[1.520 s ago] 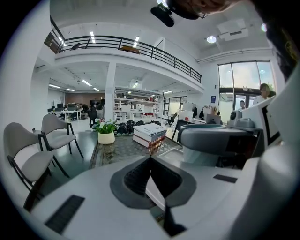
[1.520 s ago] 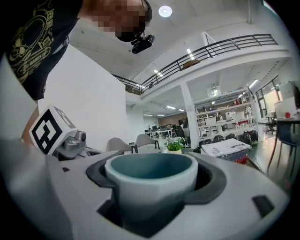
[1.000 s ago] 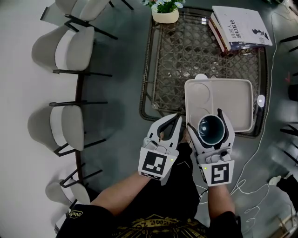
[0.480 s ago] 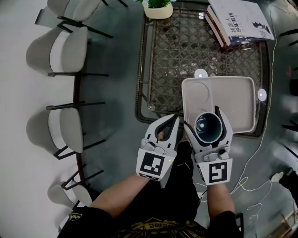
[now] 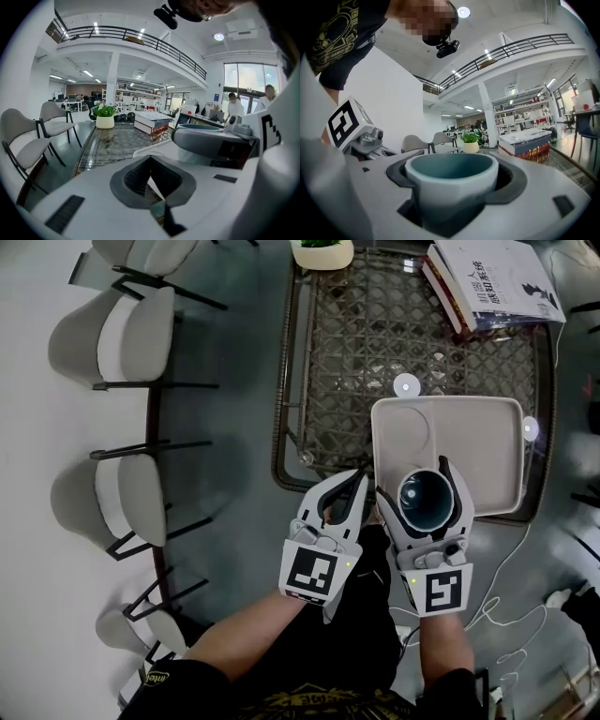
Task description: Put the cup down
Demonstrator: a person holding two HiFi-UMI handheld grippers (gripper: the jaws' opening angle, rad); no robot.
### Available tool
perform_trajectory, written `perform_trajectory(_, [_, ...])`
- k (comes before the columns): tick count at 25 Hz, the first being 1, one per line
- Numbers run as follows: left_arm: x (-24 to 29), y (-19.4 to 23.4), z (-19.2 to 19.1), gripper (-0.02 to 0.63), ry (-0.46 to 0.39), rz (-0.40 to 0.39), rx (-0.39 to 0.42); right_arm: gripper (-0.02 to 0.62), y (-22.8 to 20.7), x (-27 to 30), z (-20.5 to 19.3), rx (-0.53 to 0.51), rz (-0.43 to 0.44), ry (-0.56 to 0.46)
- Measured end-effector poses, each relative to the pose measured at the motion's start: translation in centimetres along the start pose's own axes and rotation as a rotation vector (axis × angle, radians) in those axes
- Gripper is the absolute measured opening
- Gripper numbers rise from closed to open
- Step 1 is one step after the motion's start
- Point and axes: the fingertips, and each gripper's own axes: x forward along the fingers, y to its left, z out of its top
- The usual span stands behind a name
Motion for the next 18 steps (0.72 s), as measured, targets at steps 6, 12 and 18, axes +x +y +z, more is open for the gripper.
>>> perform_trajectory(6, [0.6, 0.3, -0.5, -0.011, 0.008, 0.002, -0.003, 0.391, -0.2, 0.3, -0.9, 0.020, -0.002, 0.010])
perform_trajectory(12, [0.8, 0.5, -1.0, -0.011, 0.012, 0.005, -0.011, 0.391, -0.1, 0.3, -1.3, 0.037, -0.007, 0.006])
perform_trajectory(18, [0.9, 0.4, -1.5, -0.011, 0.016, 0.005, -0.016, 0.391, -0.1, 0.2, -1.7, 0.045, -0.005, -0.004])
